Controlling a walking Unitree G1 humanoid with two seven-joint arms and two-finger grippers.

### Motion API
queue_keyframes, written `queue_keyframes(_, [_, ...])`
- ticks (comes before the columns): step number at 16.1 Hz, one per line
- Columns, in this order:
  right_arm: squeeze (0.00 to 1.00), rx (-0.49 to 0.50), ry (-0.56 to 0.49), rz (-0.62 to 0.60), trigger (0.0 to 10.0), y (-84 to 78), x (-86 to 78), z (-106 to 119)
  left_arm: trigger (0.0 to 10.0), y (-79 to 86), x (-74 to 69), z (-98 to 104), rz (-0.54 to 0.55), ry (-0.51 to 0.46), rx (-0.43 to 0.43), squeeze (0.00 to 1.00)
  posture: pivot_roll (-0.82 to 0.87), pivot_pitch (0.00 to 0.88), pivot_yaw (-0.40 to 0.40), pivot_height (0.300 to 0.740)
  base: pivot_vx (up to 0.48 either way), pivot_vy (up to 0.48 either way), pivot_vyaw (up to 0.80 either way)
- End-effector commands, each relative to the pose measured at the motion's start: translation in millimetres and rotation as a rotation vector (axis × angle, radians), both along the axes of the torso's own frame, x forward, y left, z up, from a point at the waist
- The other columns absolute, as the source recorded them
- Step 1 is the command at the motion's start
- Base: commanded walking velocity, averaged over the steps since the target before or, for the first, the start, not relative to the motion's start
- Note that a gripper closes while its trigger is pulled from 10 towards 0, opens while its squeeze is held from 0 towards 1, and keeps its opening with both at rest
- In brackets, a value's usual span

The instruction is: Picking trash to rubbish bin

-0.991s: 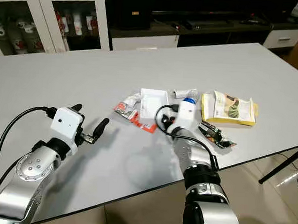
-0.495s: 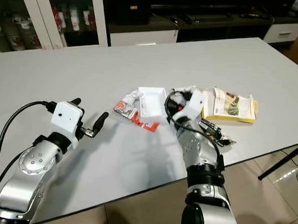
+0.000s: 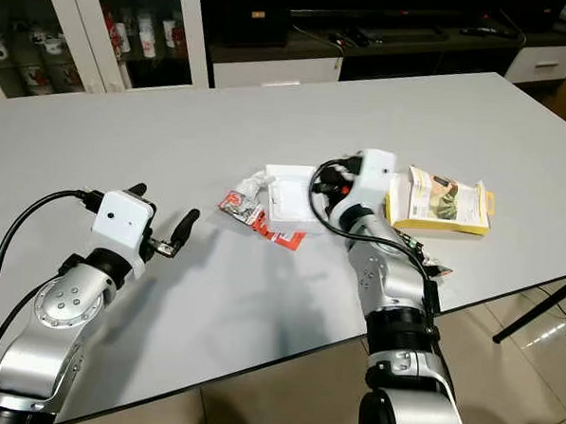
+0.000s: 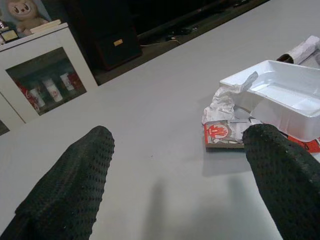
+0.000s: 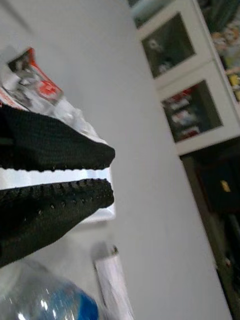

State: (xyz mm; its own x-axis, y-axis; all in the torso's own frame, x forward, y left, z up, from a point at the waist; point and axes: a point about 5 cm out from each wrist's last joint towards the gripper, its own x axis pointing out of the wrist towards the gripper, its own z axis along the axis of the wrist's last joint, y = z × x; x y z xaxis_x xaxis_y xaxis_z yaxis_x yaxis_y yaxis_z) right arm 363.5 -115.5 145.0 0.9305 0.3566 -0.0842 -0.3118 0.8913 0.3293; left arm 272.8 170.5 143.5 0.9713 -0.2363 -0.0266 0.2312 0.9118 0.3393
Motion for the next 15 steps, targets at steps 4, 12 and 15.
queue_keyframes(4, [1.0, -0.147, 0.121, 0.115, 10.0, 10.5, 11.2, 0.8, 10.0, 0.0, 4.2, 4.6, -0.01, -0.013, 0.016, 0.0, 0.08, 0.0, -0.029, 0.74, 0.0, 0.0, 0.0])
queue_keyframes(12, [1.0, -0.193, 0.225, 0.036, 10.0, -12.1, 33.8, 10.9, 10.0, 3.2, 4.0, 5.2, -0.009, -0.006, 0.037, 0.0, 0.09, 0.0, -0.04, 0.74, 0.0, 0.0, 0.0])
queue_keyframes(15, [1.0, -0.138, 0.295, -0.007, 10.0, -27.1, 34.9, 8.3, 10.0, 1.3, 4.8, 5.7, -0.011, -0.006, 0.037, 0.0, 0.09, 0.0, -0.043, 0.74, 0.0, 0.0, 0.0])
